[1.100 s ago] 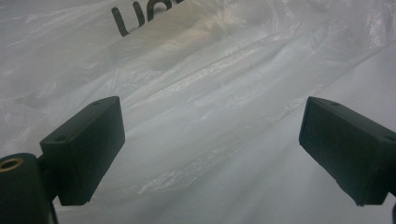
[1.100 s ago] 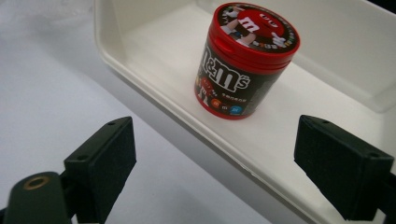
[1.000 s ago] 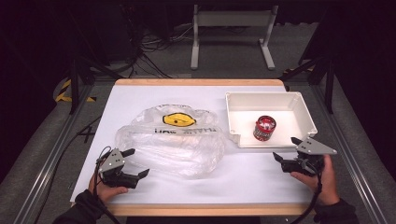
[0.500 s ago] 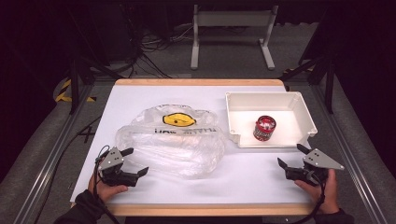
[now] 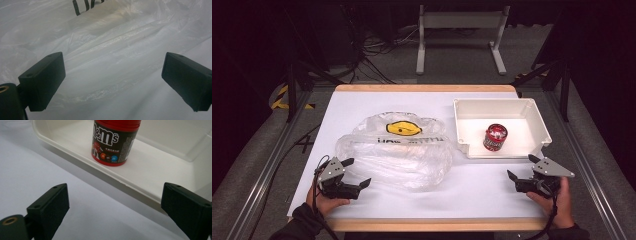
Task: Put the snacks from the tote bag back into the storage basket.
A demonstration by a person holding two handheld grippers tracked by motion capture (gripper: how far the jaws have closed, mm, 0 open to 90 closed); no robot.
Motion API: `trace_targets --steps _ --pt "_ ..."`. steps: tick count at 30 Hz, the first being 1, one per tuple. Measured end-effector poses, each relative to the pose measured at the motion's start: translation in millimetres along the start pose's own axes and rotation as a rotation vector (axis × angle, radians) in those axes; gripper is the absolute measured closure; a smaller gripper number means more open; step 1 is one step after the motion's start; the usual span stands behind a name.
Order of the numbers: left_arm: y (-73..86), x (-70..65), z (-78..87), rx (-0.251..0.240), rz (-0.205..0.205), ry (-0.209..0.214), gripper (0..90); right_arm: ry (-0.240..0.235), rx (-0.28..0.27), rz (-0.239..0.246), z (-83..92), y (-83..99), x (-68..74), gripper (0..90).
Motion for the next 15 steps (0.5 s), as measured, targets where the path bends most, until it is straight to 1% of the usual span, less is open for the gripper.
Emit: trace_targets --steps 2,5,7,15 --pt "-0.3 -0.2 -0.7 0.008 -0.003 0.002 5.6 0.003 -0.007 0.000 0.6 0.2 0.1 8.8" --pt "-0.6 0.6 -1.3 0.017 0.006 0.003 5.5 0.004 -0.009 -0.009 0.9 0.4 -0.6 8.6" --pt "-0.8 0.7 -1.9 0.019 0.014 -0.002 5.9 0.005 -0.012 -0.010 1.3 0.5 -0.6 8.2" --pt "-0.9 1.4 -1.9 0.019 0.017 0.001 5.9 0.003 -0.013 -0.009 1.3 0.6 -0.5 8.2"
Point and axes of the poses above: each handheld gripper's, and its own axes: z roughly backward along the jaws, y roughly out of its underside, x roughly to its left, the point moved 1 cm from there along -z, roughly forward along the jaws, and after that the axes turned 7 degrees about y, right-handed, at the moved point
